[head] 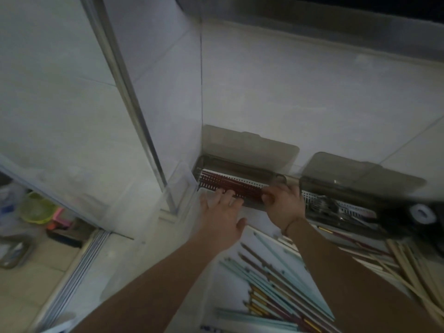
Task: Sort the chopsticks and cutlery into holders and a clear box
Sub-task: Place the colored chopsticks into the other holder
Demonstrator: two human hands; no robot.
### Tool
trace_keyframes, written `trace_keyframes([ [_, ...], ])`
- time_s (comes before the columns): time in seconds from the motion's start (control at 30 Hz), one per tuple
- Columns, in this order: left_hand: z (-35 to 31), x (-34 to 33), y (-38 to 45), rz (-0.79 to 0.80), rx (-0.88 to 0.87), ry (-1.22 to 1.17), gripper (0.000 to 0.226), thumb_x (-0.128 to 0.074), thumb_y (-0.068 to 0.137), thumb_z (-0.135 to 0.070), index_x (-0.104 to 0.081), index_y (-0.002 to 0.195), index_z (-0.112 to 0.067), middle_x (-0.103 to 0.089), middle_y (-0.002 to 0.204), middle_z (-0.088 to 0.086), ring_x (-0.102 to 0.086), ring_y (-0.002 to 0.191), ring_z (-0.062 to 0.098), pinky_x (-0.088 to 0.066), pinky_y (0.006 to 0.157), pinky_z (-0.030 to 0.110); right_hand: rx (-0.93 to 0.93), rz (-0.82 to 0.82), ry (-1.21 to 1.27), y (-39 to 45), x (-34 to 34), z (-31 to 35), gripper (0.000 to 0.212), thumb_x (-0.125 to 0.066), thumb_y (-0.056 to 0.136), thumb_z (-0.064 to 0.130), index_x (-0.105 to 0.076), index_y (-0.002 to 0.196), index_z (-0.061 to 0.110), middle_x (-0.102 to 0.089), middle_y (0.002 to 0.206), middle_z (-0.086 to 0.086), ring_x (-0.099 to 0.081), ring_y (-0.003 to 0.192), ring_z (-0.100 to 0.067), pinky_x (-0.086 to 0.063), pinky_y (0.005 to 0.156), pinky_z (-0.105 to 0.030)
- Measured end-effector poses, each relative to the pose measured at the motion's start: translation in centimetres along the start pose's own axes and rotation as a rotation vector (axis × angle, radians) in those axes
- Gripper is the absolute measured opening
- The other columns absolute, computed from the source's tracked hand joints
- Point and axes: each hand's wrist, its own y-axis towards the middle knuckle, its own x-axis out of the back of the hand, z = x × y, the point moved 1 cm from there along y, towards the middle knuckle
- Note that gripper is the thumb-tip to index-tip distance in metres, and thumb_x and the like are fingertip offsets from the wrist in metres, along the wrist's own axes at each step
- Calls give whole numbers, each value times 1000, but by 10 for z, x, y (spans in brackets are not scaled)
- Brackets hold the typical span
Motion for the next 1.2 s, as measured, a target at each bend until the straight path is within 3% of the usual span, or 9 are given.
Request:
trace_keyframes([
  [0.1,-1,0,-2,-33,-68,80,49,-51,94,-42,-48,140,-25,-32,154,4,-18,146,32,-2,115,66,-31,-166,115,-8,2,-27,30,-44,90,29,-69,106,27,-64,117,0,-48,114,-32,-34,93,-31],
  [0.2,-13,-10,-11,-178,-384,64,34,-66,80,-26,-68,113,-19,-58,124,6,-50,120,34,-36,106,58,21,-358,195,-45,6,-48,19,-54,88,19,-71,98,20,-66,97,-4,-57,94,-30,-32,84,-25],
  [0.27,-25,-21,-21,-132,-614,-78,20,-68,78,-18,-72,98,-17,-63,106,5,-59,99,29,-50,87,43,85,-354,266,-77,3,-60,15,-62,87,9,-71,95,18,-66,93,-1,-58,87,-22,-39,80,-25],
  [0.37,-36,-34,-37,75,-743,-175,9,-62,83,-17,-71,87,-18,-65,97,1,-60,88,25,-53,73,37,161,-234,346,-128,-11,-78,15,-68,83,10,-71,91,22,-64,89,8,-58,84,-10,-46,76,-22],
  [0.47,-42,-42,-46,197,-739,-143,11,-61,84,-17,-71,87,-20,-65,92,-2,-58,87,23,-52,74,39,164,-131,310,-174,-24,-92,10,-66,82,22,-70,89,27,-63,88,12,-59,82,-12,-47,73,-23],
  [0.63,-57,-43,-59,324,-753,-96,9,-63,83,-21,-70,88,-22,-64,92,-4,-59,88,19,-50,76,34,257,-174,287,-228,-34,-94,9,-63,86,25,-72,84,24,-64,84,10,-56,77,-12,-46,67,-24],
  [0.83,-57,-55,-67,300,-768,38,14,-58,87,-25,-65,98,-22,-61,101,-1,-58,95,26,-48,81,38,250,-213,153,-244,-54,-98,9,-64,85,27,-72,85,24,-63,78,8,-53,72,-16,-44,60,-26],
  [1.0,-55,-61,-66,250,-708,19,8,-58,88,-27,-63,91,-21,-61,95,-2,-58,91,25,-47,79,37,172,-259,52,-244,-60,-103,20,-55,88,36,-72,86,26,-65,80,8,-55,73,-17,-47,60,-28],
  [1.2,-51,-63,-65,254,-645,14,13,-59,90,-32,-62,93,-20,-60,98,-2,-56,97,23,-45,85,37,310,-244,-144,-241,-51,-92,21,-53,85,38,-72,81,29,-63,78,8,-54,70,-18,-41,56,-27],
])
